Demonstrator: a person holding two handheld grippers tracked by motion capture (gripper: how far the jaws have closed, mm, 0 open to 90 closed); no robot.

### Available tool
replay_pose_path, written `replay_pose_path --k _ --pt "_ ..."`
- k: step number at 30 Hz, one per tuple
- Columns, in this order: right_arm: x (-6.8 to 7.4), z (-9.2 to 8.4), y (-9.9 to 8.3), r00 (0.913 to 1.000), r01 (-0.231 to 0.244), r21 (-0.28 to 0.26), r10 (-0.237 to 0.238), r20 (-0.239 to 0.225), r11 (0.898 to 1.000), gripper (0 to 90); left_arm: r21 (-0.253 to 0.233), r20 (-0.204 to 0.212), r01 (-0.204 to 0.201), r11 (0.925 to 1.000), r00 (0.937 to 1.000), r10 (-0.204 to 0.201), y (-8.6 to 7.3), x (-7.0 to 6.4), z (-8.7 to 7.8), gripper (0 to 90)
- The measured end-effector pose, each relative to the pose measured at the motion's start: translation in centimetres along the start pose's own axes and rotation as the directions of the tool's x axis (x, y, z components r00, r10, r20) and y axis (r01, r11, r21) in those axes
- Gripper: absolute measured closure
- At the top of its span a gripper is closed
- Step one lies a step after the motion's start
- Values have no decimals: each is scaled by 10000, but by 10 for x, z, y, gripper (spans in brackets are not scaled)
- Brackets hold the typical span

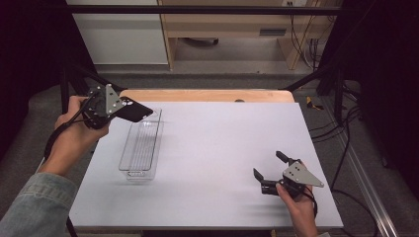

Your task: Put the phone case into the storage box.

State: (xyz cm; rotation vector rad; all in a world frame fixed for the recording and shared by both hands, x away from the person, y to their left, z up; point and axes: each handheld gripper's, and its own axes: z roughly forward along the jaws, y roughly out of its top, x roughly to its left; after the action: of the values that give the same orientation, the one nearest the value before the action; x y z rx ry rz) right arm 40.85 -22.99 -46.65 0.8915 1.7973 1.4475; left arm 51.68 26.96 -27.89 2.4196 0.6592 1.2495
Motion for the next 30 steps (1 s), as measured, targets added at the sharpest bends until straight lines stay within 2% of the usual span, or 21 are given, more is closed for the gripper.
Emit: replay_pose_path --k 3,8,17,26,30 --pt "0 -3 -1 9999 130 -79 -129 103 9999 34 5 55 -142 9999 9999 142 1 -3 5 827" --pt "1 2 -2 9999 107 -17 -107 20 9999 34 -84 73 -354 9993 9993 355 1 -4 10 827" --pt "3 3 -3 9996 267 -39 -268 -74 9996 34 33 -151 -389 9992 9991 389 -1 -4 9 827" --pt "2 3 -4 9997 224 -135 -226 -121 9997 34 9 -158 -330 9995 9993 330 -3 -2 8 826" --pt "3 3 -4 9994 276 -170 -279 -195 9995 35 -15 -107 -470 9989 9988 470 -1 -4 10 827"
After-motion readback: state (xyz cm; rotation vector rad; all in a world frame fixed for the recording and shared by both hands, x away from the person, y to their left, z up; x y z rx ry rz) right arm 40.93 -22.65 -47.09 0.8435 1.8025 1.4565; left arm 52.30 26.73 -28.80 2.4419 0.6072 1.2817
